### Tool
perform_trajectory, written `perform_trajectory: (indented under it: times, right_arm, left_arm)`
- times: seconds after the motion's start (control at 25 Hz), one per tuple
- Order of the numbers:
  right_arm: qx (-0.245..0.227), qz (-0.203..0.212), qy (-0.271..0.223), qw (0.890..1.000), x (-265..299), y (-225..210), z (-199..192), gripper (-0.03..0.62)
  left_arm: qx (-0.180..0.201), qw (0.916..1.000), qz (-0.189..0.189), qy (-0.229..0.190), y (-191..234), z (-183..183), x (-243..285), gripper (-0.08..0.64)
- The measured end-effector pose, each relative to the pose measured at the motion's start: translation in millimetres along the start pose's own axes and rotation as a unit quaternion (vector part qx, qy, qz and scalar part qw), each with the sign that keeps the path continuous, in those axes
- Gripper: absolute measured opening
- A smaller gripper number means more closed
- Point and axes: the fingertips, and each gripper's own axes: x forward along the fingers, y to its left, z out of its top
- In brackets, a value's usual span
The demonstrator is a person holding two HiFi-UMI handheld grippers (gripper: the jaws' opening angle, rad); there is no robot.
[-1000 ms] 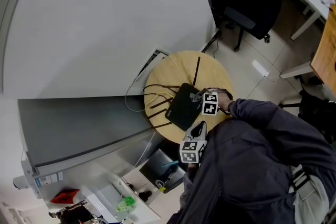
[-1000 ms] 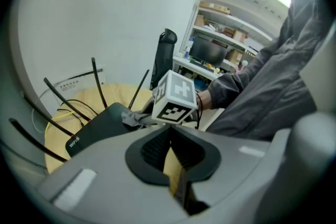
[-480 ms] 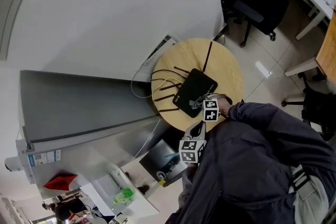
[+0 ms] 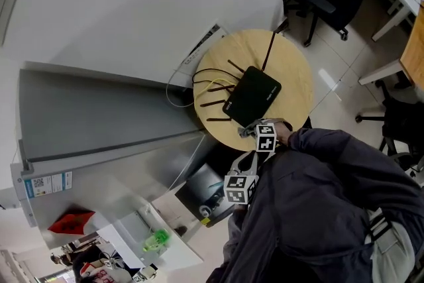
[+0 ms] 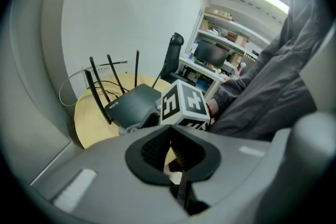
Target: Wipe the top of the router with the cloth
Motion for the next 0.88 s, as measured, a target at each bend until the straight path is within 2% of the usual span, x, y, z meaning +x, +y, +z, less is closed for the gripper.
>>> perform_trajectory:
  times: [0.12, 0.4, 0.68, 0.88]
  right_arm:
    - [0.008, 0.016, 0.015, 1.0, 5, 10, -5, 0.035]
    - [0.092, 0.03, 0.029, 0.995, 9, -4, -28, 0.035]
    - [0.153, 0.0, 0.031, 0.988, -14, -55, -68, 0.035]
    - [0.212, -0.032, 0.03, 0.976, -39, -103, -110, 0.035]
  left_arm:
    - [0.0, 1.0, 0.0, 0.003, 1, -5, -3, 0.0]
    - [0.002, 1.0, 0.007, 0.002, 3, 6, 3, 0.0]
    - [0.014, 0.9998, -0.003, 0.01, -13, 34, 34, 0.0]
    - [0.026, 0.9995, -0.012, 0.017, -31, 60, 65, 0.0]
